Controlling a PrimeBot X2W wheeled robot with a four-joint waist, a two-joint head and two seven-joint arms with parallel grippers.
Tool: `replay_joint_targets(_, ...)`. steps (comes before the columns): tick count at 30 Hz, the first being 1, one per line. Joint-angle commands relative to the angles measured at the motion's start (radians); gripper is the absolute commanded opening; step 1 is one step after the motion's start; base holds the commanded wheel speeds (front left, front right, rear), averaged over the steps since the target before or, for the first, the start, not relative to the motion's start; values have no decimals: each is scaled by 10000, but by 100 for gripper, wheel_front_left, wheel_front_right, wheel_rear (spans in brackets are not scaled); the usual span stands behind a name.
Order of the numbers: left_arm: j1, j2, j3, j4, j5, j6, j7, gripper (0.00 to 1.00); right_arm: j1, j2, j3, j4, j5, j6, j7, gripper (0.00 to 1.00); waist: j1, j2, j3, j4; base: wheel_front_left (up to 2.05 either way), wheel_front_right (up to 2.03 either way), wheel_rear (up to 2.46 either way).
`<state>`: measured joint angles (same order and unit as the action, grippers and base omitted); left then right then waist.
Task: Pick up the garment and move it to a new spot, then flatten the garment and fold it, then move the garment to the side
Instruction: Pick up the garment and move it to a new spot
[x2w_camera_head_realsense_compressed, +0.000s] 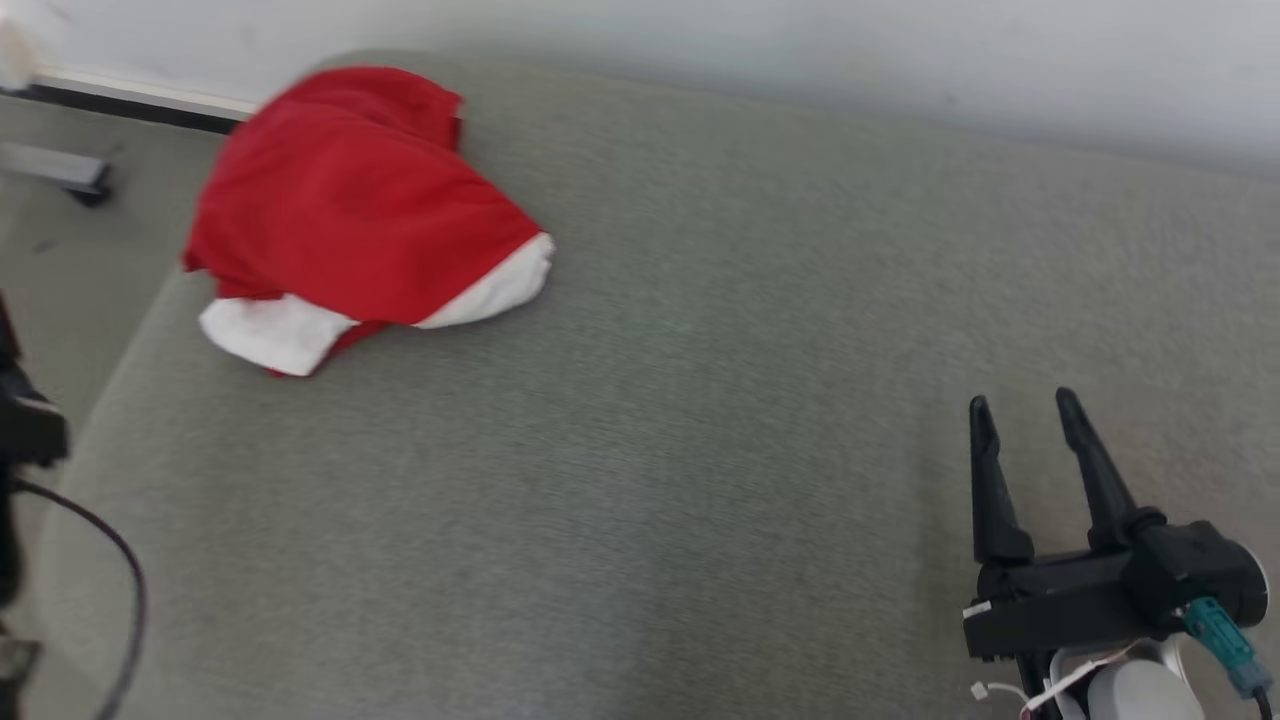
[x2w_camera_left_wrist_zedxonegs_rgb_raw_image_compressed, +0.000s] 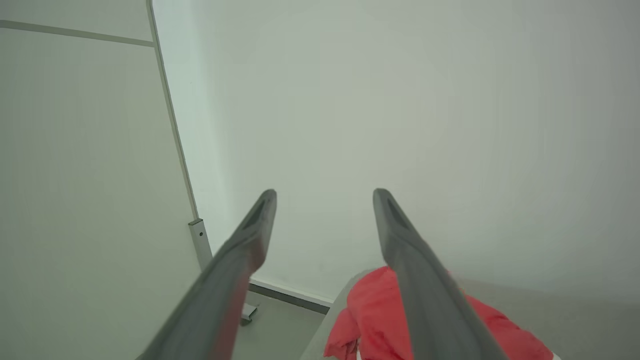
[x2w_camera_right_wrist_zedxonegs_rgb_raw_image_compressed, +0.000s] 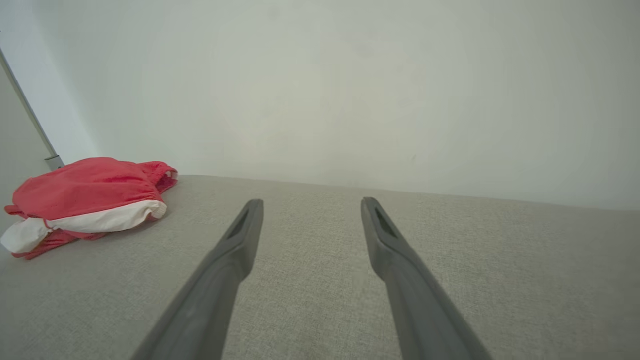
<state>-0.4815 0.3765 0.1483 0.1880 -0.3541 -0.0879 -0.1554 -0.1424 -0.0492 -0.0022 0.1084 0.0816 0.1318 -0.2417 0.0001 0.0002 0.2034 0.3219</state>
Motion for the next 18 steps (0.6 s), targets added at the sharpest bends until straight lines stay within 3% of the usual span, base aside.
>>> replay_joint_targets(1,-417,210,142,185,-141,2,209,100,-177,-20,-86,-122,-48,-21,-57,100,-1,-2,1511,-1612,0,0,0)
replay_joint_targets(8,-1178,1320,472,679,-400,-102,1039,100,-478,-12,-309,-242,190,-21,-176,100,-1,-2,2244,-2820,0,0,0)
replay_joint_targets(18,-1399,2110,237,2243,-834,-280,2482,100,-625,-15,-124,-238,427,-21,-244,100,-1,-2,2349,-3665,0,0,0)
